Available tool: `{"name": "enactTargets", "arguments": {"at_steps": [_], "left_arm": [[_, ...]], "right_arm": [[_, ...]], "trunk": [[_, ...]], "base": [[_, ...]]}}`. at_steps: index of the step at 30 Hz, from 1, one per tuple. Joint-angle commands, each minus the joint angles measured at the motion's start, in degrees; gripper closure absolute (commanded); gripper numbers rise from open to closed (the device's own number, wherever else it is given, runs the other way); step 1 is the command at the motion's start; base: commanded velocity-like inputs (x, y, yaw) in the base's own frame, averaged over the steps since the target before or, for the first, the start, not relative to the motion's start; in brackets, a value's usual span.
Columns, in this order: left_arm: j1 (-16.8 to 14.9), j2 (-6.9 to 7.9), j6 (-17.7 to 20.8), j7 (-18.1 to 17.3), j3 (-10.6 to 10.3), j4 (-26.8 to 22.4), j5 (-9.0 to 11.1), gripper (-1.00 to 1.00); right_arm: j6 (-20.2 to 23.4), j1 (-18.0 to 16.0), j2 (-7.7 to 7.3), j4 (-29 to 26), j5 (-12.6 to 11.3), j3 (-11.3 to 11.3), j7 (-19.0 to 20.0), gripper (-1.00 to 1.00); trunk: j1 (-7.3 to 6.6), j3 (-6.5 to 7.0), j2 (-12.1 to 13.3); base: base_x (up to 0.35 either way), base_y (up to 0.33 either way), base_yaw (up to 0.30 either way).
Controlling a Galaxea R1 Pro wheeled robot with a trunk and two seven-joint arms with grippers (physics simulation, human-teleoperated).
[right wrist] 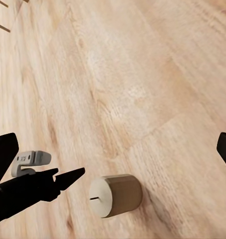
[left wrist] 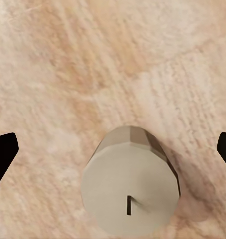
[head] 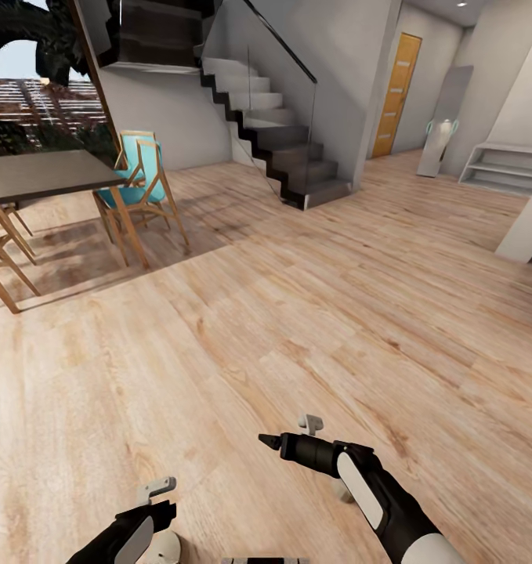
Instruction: Place each of the two pumpkins and all three candles from the living room inside a cabinet in the living room (use any cabinet), then make sure every cabinet is closed, and position the cauldron so it is next to a table in the living room.
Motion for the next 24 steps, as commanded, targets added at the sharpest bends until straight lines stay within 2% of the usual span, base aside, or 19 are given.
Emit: {"name": "enactTargets", "arguments": {"at_steps": [1, 10, 14, 17, 22, 24], "left_arm": [[-0.01, 0.08, 0.23, 0.47, -0.49, -0.16, 0.48, -1.00], [-0.01, -0.19, 0.29, 0.33, -0.35, -0.16, 0.65, -1.00], [-0.01, -0.20, 0.37, -2.16, -0.43, -0.14, 0.77, -1.00], [-0.01, -0.20, 0.39, -4.43, -0.50, -0.14, 0.82, -1.00], [-0.01, -0.20, 0.33, -4.69, -0.42, -0.15, 0.63, -1.00], [-0.01, -0.20, 0.32, -4.66, -0.38, -0.15, 0.57, -1.00]], "right_arm": [[0.33, -0.03, 0.02, -0.03, -0.31, -0.02, -0.03, -1.00], [0.33, -0.03, -0.02, -0.04, -0.39, -0.10, -0.03, -1.00], [0.33, -0.03, 0.03, 0.01, -0.40, -0.08, -0.03, -1.00], [0.33, -0.03, 0.04, 0.05, -0.40, -0.10, -0.03, -1.00], [0.33, -0.03, 0.04, 0.06, -0.46, -0.05, -0.06, -1.00], [0.33, -0.03, 0.04, 0.06, -0.47, -0.03, -0.09, -1.00]], "trunk": [[0.21, -0.23, -0.44], [2.19, -1.85, -4.04], [3.07, -2.56, -5.65], [3.15, -3.23, -5.69], [3.28, -4.34, -5.76], [3.28, -4.34, -5.76]], "base": [[0.000, 0.000, 0.000], [0.000, 0.000, 0.000], [0.000, 0.000, 0.000], [0.000, 0.000, 0.000], [0.000, 0.000, 0.000], [0.000, 0.000, 0.000]]}}
